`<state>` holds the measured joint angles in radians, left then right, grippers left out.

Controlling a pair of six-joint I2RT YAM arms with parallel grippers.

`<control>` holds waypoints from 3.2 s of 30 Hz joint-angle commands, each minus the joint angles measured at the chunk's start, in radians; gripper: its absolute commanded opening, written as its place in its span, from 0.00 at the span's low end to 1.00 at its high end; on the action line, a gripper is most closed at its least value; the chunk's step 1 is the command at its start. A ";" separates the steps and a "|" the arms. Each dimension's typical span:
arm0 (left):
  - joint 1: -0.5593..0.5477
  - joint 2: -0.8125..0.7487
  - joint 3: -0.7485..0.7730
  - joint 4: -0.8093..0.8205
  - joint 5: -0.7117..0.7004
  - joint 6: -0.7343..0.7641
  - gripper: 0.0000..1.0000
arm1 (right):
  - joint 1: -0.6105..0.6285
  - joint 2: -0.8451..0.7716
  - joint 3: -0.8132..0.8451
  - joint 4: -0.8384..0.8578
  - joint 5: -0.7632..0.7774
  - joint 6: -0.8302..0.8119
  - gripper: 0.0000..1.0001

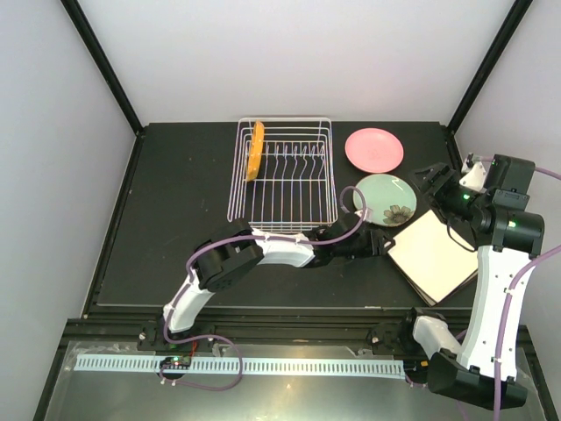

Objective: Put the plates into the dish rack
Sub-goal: Pick up the plate at the center of the board.

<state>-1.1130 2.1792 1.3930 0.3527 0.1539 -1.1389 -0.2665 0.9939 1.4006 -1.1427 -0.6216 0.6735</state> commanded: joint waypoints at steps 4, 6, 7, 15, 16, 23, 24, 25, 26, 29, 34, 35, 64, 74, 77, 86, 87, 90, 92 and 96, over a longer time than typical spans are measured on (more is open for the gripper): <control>-0.001 0.056 0.074 0.041 0.010 -0.030 0.63 | -0.007 -0.017 -0.002 0.009 -0.009 -0.009 0.76; -0.001 0.062 0.080 0.042 0.012 -0.033 0.63 | -0.007 -0.017 -0.002 0.007 -0.007 -0.012 0.76; 0.000 0.065 0.082 0.043 0.011 -0.033 0.63 | -0.007 -0.016 -0.002 0.006 -0.006 -0.013 0.76; -0.001 0.104 0.124 0.033 0.022 -0.034 0.62 | -0.007 -0.004 0.001 0.003 -0.004 -0.024 0.77; -0.001 0.108 0.131 0.027 0.022 -0.033 0.62 | -0.007 -0.003 0.002 0.003 -0.004 -0.022 0.76; 0.002 0.149 0.183 -0.003 0.047 -0.046 0.62 | -0.007 0.004 0.001 0.000 0.001 -0.025 0.76; 0.004 0.153 0.189 -0.012 0.054 -0.049 0.62 | -0.007 0.006 0.002 0.000 0.000 -0.025 0.76; 0.004 0.154 0.191 -0.016 0.056 -0.051 0.62 | -0.007 0.007 0.003 -0.001 0.000 -0.025 0.76; 0.004 0.155 0.192 -0.024 0.058 -0.051 0.62 | -0.007 0.009 0.006 -0.001 0.001 -0.025 0.76; 0.009 0.140 0.168 -0.031 0.053 -0.041 0.61 | -0.007 0.011 0.008 0.006 -0.003 -0.023 0.76; 0.034 0.051 0.068 0.013 -0.002 -0.001 0.61 | -0.007 0.011 0.000 0.009 -0.003 -0.023 0.76; 0.039 0.037 0.058 0.011 -0.007 0.008 0.61 | -0.007 0.011 -0.003 0.010 -0.004 -0.022 0.77; 0.039 0.130 0.113 -0.003 0.076 -0.094 0.62 | -0.007 -0.002 -0.035 0.020 0.033 -0.018 0.78; 0.034 0.128 0.139 -0.013 0.096 -0.099 0.63 | -0.007 -0.017 -0.060 0.021 0.042 -0.018 0.80; 0.030 0.134 0.148 -0.016 0.099 -0.099 0.63 | -0.007 -0.019 -0.060 0.020 0.042 -0.019 0.80; 0.020 0.185 0.206 -0.011 0.118 -0.114 0.63 | -0.007 -0.021 -0.057 0.013 0.046 -0.023 0.80; 0.018 0.188 0.218 -0.016 0.119 -0.115 0.63 | -0.007 -0.023 -0.058 0.011 0.045 -0.024 0.80; 0.012 0.201 0.236 -0.018 0.124 -0.120 0.63 | -0.007 -0.023 -0.058 0.011 0.047 -0.026 0.80; 0.009 0.203 0.236 -0.020 0.127 -0.122 0.62 | -0.007 -0.023 -0.058 0.007 0.049 -0.029 0.80; 0.008 0.193 0.235 -0.028 0.128 -0.114 0.61 | -0.007 -0.025 -0.065 0.006 0.055 -0.034 0.80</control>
<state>-1.0912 2.3585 1.5864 0.3294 0.2634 -1.2419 -0.2665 0.9817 1.3453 -1.1370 -0.5842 0.6556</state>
